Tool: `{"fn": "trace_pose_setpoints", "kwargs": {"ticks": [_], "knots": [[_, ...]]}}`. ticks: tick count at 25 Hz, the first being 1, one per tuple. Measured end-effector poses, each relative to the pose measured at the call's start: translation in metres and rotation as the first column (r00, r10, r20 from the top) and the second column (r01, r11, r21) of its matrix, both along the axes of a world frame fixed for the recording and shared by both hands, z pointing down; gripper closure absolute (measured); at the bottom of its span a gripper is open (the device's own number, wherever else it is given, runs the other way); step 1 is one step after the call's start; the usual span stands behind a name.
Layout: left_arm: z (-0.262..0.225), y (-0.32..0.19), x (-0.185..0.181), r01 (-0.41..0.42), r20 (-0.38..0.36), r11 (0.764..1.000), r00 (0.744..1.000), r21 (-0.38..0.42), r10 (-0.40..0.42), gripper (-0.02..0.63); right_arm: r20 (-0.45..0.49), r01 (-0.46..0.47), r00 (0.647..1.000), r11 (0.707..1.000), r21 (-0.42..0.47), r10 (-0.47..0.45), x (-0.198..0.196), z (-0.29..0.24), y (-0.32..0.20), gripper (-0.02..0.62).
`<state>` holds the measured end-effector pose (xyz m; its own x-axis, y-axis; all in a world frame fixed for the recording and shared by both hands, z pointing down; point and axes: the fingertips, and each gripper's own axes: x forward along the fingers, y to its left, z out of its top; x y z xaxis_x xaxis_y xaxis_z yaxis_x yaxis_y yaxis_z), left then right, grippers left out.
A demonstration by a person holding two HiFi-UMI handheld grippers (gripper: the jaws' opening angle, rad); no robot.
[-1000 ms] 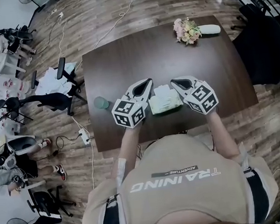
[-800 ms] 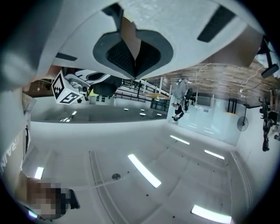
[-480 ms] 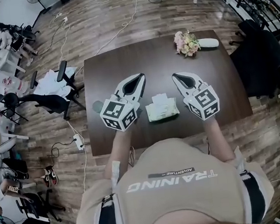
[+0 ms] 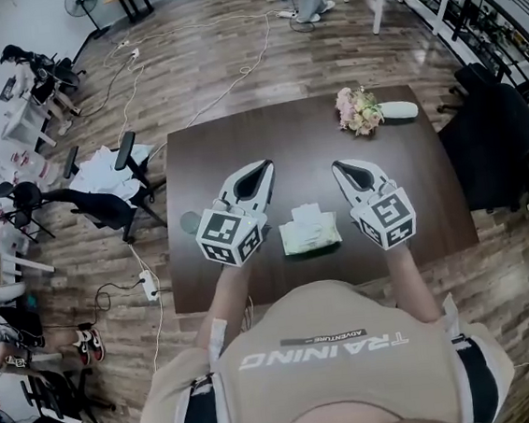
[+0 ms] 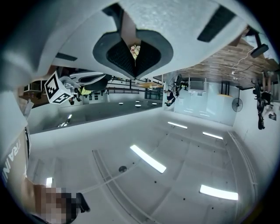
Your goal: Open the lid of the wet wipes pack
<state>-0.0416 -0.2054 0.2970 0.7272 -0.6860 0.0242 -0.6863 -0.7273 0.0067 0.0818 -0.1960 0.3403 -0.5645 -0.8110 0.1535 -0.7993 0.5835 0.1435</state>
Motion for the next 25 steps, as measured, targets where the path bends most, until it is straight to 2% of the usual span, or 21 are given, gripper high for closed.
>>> {"fn": "trace_pose_setpoints", "kwargs": {"ticks": [7, 12, 18, 25], "knots": [[0.019, -0.009, -0.003, 0.011, 0.022, 0.999, 1.0, -0.053, -0.009, 0.597, -0.024, 0.034, 0.999, 0.999, -0.005, -0.034, -0.007, 0.007, -0.013, 0.581], [0.036, -0.008, -0.01, 0.029, 0.014, 0.994, 1.0, -0.105, -0.028, 0.597, -0.022, 0.045, 0.999, 0.998, -0.053, -0.046, -0.009, 0.025, -0.013, 0.581], [0.033, -0.009, -0.011, 0.03, 0.005, 0.995, 1.0, -0.091, -0.03, 0.597, -0.036, 0.076, 0.996, 0.996, -0.05, -0.078, -0.011, 0.023, -0.023, 0.581], [0.044, -0.01, -0.009, 0.019, 0.003, 0.993, 1.0, -0.121, -0.019, 0.597, -0.022, 0.088, 0.996, 0.994, -0.069, -0.09, -0.012, 0.032, -0.02, 0.581]]}}
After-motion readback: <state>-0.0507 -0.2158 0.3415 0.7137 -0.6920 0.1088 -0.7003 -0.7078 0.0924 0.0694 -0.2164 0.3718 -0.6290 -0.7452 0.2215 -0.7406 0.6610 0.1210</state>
